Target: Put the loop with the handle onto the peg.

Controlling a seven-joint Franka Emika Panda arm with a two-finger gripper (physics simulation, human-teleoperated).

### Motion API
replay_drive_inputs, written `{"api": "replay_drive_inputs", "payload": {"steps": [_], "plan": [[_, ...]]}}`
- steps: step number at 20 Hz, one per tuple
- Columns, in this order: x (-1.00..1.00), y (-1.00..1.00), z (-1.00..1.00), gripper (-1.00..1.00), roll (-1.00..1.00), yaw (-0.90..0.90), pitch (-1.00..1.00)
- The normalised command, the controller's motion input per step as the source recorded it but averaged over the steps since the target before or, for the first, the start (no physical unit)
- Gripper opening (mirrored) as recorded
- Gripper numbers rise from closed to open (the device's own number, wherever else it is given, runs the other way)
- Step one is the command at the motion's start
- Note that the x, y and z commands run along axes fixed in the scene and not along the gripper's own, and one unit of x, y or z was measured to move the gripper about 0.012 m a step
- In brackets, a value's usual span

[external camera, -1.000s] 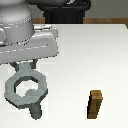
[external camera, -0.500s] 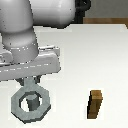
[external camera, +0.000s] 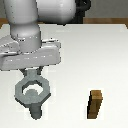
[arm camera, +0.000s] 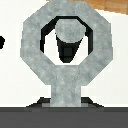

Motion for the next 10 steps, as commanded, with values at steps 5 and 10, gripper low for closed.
{"api": "replay_drive_inputs", "payload": {"steps": [5, 10], "plan": [[0.0, -0.2, -0.8, -1.0, 0.0, 0.0, 0.0], [0.0, 0.0, -0.2, 1.0, 0.0, 0.0, 0.0]]}}
